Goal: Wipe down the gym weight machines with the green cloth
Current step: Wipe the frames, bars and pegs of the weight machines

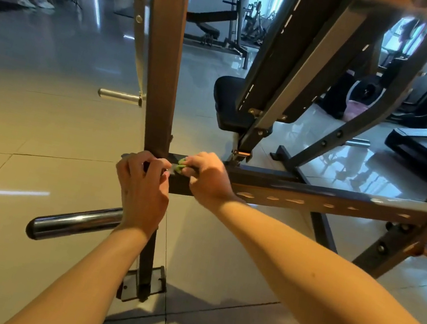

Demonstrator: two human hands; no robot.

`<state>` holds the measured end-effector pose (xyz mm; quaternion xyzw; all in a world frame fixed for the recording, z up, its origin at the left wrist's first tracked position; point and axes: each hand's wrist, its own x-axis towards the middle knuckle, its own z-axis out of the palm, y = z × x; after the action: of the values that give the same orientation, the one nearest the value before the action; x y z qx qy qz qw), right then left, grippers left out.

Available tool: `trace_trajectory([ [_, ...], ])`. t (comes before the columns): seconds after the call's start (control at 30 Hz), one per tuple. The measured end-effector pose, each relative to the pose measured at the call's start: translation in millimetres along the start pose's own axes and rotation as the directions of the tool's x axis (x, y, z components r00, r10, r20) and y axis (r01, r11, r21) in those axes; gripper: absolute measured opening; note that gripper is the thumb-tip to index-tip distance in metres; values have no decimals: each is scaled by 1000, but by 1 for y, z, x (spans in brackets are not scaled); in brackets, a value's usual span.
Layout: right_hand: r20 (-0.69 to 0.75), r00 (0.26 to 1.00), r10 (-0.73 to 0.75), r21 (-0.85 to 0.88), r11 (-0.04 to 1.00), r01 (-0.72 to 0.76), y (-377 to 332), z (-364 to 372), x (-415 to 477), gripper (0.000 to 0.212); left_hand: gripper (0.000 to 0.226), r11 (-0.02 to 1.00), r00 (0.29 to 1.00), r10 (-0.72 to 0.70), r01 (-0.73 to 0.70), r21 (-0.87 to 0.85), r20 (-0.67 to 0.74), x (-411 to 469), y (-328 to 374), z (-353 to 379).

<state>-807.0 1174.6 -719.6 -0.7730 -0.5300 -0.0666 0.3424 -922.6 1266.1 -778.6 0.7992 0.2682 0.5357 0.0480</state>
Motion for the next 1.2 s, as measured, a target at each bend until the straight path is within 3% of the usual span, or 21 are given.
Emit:
trace_trajectory([
  [0.07, 21, 1000, -20, -33, 999, 21, 27, -24, -16, 16, 19, 997, 998, -68, 68, 27, -5, -1, 7, -1],
  [0.17, 9, 995, 98, -188, 978, -95, 80, -78, -43, 21, 22, 987, 987, -158, 158, 20, 4, -6, 27, -3],
  [0.23, -65, 983, 170, -291, 939, -181, 114, -104, -59, 21, 22, 994, 989, -112, 110, 25, 92, -12, 43, 2],
  [0.37, -224, 902, 370, -182, 893, -411, 116, -81, -55, 19, 23, 997, 958, -52, 35, 66, 281, -3, 67, 24],
  [0.53, -151, 964, 220, 9, 975, -221, 52, -39, -42, 15, 22, 995, 919, -89, 61, 85, 383, 15, 71, 38],
  [0.67, -90, 993, 79, -60, 995, -84, 96, -76, -60, 19, 16, 986, 890, -167, 147, 79, 424, 18, 77, 38],
  [0.8, -243, 950, 197, -110, 967, -229, 156, -119, -89, 21, 19, 986, 881, -157, 118, 114, 446, 24, 90, 42],
  [0.9, -318, 896, 309, -128, 923, -364, 155, -113, -85, 22, 18, 986, 873, -159, 114, 124, 462, 25, 98, 45],
  [1.07, -181, 962, 205, -83, 971, -223, 104, -51, -52, 17, 17, 983, 855, -154, 81, 166, 495, 29, 99, 43],
  [1.2, -99, 989, 106, -86, 990, -115, 121, -83, -57, 18, 15, 987, 861, -131, 67, 147, 490, 26, 104, 47],
])
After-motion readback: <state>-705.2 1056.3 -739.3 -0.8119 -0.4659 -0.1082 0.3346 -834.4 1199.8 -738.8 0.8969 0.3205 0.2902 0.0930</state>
